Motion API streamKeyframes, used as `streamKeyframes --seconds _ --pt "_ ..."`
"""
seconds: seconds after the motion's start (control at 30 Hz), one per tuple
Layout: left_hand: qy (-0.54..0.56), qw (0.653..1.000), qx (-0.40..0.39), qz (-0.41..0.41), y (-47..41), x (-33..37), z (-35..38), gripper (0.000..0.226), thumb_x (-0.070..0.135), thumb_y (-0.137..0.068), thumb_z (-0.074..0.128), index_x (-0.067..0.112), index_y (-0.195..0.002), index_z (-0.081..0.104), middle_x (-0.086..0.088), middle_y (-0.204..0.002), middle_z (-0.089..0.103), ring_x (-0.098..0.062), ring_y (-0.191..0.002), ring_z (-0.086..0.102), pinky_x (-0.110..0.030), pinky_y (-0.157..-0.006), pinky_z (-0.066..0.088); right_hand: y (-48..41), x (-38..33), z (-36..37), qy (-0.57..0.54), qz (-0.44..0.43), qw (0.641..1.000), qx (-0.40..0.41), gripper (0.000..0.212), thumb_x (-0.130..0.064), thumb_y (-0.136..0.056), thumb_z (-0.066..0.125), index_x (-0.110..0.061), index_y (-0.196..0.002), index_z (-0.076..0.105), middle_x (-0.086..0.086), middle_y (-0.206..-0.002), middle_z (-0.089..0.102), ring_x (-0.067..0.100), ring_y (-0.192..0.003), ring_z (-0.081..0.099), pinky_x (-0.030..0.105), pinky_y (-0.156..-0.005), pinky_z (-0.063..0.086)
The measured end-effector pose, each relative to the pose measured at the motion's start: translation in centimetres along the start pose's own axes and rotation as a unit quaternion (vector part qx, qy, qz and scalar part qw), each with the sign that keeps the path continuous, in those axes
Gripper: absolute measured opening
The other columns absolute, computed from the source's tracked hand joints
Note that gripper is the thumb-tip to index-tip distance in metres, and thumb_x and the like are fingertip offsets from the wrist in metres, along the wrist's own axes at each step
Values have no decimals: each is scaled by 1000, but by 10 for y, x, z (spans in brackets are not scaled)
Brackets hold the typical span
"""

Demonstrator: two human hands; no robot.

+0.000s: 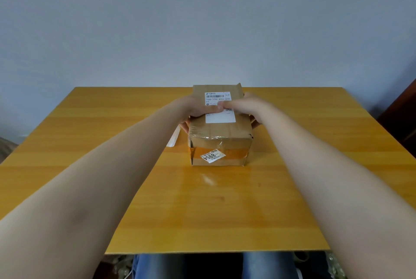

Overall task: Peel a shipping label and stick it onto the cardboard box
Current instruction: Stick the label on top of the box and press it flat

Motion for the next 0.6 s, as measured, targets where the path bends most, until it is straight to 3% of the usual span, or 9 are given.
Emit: streamKeyframes --seconds 0.1,0.2,0.3,0.4,0.6 --pt "11 1000 19 -4 3 -2 1 64 67 -82 72 23 -121 47 -8 -112 61 -29 -93 63 -50 -80 59 -1 2 2 -17 -14 1000 21 78 -63 -68 87 -23 -131 64 5 -113 75 29 -94 74 39 -67 60" --pt "30 998 47 -25 0 -9 -3 83 70 -79 72 14 -136 50 -14 -124 63 -34 -95 63 -47 -62 58 -2 2 2 -21 -16 998 51 93 -75 -62 84 -20 -134 60 5 -115 75 31 -97 74 41 -67 60" --pt "49 996 68 -34 -4 -10 -5 85 73 -77 73 10 -130 52 -15 -114 66 -36 -89 66 -48 -58 57 -4 0 2 -15 -14 998 66 111 -84 -49 78 -19 -136 57 4 -115 74 32 -95 74 39 -59 58" --pt "42 995 80 -35 -9 -7 -8 83 75 -78 70 7 -123 55 -16 -109 68 -37 -86 68 -45 -52 55 -8 -3 -2 -5 -11 998 62 99 -83 -56 77 -17 -128 62 5 -108 74 31 -86 73 36 -54 55" --pt "12 994 96 -52 -20 2 -12 87 80 -82 59 6 -128 56 -17 -108 67 -41 -84 65 -43 -44 47 -14 -5 -10 9 2 996 85 75 -81 -71 70 -17 -109 66 5 -95 72 30 -78 70 34 -54 55"
Point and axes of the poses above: each hand's wrist, its own y-axis away from the middle knuckle, its own z-axis out of the palm, x = y × z, the point moved 7 cm from there along -y, towards the middle knuckle
